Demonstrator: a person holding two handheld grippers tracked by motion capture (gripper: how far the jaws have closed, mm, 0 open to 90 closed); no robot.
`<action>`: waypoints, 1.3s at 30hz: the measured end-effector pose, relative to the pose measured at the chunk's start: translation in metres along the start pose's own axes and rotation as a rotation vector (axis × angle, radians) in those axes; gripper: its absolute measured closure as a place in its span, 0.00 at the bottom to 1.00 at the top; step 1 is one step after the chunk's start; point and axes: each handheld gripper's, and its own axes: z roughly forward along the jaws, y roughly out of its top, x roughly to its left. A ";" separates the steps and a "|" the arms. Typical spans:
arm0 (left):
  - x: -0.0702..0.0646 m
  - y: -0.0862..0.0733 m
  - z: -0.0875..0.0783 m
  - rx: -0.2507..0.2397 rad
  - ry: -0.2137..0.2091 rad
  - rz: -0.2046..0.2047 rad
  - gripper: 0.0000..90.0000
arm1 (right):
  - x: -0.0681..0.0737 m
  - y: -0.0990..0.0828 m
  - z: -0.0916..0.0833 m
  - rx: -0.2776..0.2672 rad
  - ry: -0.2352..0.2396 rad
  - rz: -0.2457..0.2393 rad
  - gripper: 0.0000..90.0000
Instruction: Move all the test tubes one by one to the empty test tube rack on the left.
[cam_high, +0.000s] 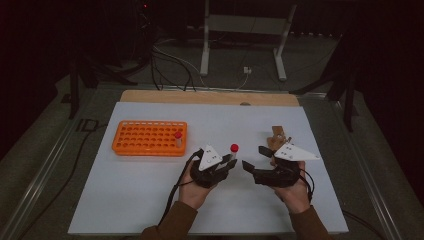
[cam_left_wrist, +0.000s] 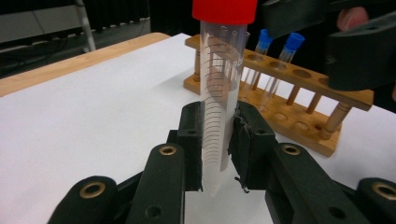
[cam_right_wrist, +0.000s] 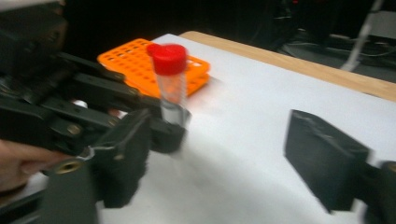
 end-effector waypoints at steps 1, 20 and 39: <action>0.001 0.000 -0.001 -0.001 0.006 -0.002 0.83 | -0.001 -0.001 -0.001 -0.002 -0.007 -0.001 0.18; 0.028 -0.012 -0.027 -0.003 0.083 0.011 0.83 | -0.024 -0.017 -0.027 -0.035 -0.075 0.055 0.01; 0.076 -0.025 -0.071 -0.086 0.266 -0.044 0.83 | -0.033 -0.021 -0.039 -0.061 -0.102 0.094 0.01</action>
